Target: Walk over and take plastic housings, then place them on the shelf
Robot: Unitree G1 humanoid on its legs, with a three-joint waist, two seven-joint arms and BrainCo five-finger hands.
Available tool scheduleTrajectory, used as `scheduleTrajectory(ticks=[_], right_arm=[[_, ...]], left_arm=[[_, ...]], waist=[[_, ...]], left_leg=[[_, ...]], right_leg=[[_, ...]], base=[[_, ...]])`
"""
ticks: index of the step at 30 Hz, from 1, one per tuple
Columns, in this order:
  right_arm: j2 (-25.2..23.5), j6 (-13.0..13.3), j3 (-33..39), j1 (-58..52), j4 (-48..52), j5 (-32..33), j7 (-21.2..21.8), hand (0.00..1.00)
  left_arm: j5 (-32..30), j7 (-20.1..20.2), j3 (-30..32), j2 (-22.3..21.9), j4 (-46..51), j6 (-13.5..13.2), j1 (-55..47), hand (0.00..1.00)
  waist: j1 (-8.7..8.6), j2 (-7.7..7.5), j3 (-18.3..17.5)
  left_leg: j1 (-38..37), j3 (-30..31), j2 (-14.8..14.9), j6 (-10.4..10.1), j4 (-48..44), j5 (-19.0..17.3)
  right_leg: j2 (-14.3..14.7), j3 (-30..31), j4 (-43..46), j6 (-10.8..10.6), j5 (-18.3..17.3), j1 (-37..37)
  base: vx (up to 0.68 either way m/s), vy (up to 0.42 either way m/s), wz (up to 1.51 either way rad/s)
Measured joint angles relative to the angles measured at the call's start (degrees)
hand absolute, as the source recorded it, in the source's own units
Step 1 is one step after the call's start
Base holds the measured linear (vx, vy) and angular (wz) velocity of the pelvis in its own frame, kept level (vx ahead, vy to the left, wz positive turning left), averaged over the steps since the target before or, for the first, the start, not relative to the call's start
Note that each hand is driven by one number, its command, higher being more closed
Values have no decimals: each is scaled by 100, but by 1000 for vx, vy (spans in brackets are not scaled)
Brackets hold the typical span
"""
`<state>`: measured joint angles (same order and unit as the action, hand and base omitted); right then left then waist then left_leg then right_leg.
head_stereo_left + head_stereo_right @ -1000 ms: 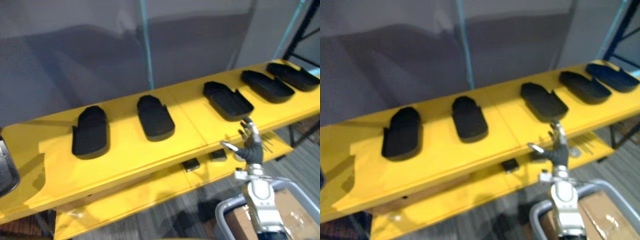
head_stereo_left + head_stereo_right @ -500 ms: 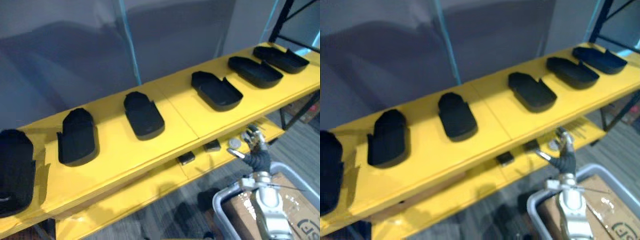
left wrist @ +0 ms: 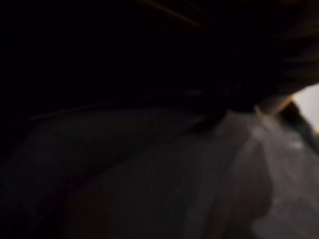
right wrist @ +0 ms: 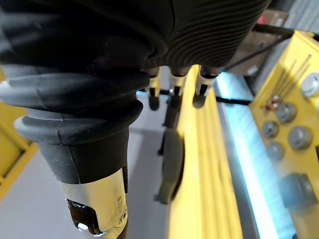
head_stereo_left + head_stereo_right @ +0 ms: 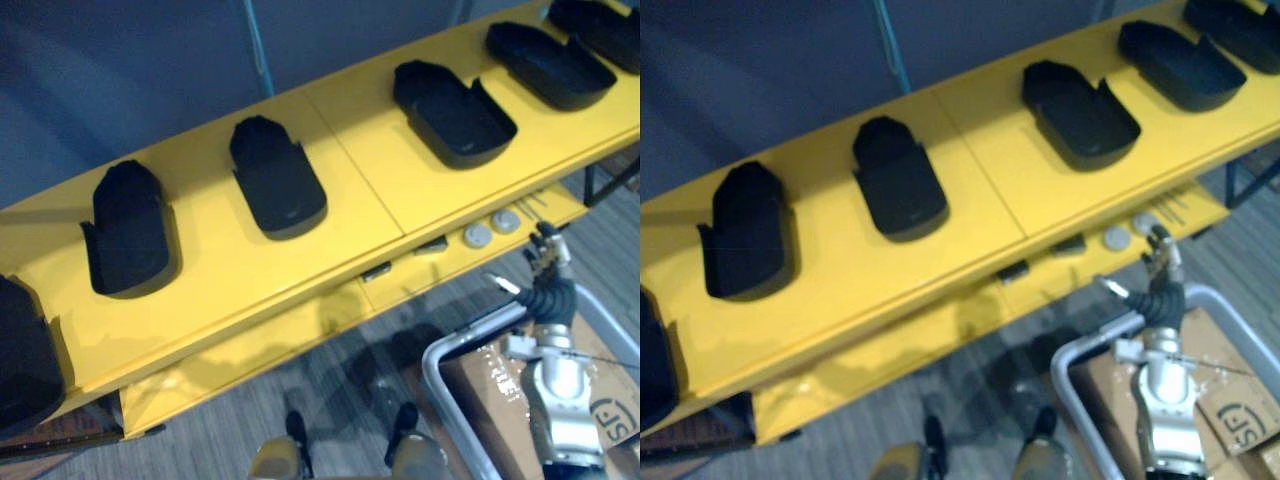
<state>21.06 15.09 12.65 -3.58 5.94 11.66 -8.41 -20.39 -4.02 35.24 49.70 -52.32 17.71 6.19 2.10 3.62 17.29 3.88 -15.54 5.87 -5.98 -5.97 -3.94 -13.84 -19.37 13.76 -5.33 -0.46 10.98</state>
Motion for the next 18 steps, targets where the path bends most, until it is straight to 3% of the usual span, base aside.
scheduleTrajectory(ticks=[1, 7, 13, 18], right_arm=[[27, -8, 18, 23, 19, 0, 4, 0], [167, -47, 162, 247, 89, 0, 126, 0], [166, -144, 303, 228, 267, -1, 242, 0], [105, -147, 359, 120, 336, -4, 251, 0]], left_arm=[[35, -27, 1, -31, 12, 6, 19, 0], [610, -588, -1, -338, 324, 134, 78, 0], [694, -1075, -4, -347, 695, 287, 224, 0], [707, -1632, -2, -491, 1400, 703, 400, 0]], waist=[[3, -10, 23], [-55, -136, 403], [-112, -176, 614], [-124, -184, 621]], left_leg=[[64, -2, -1, 0, -36, 0], [259, -52, -32, 51, -246, -47], [435, -57, -32, 86, -518, -152], [539, -55, 1, 114, -665, -256]], right_leg=[[-7, 16, 28, 1, -1, 66], [-94, 173, 333, 26, -68, 397], [-133, 252, 432, 23, -68, 519], [-127, 250, 413, 18, -68, 504]], base=[[-38, -18, -3], [-22, -11, -4], [-8, 1, -1], [0, 0, 0]])
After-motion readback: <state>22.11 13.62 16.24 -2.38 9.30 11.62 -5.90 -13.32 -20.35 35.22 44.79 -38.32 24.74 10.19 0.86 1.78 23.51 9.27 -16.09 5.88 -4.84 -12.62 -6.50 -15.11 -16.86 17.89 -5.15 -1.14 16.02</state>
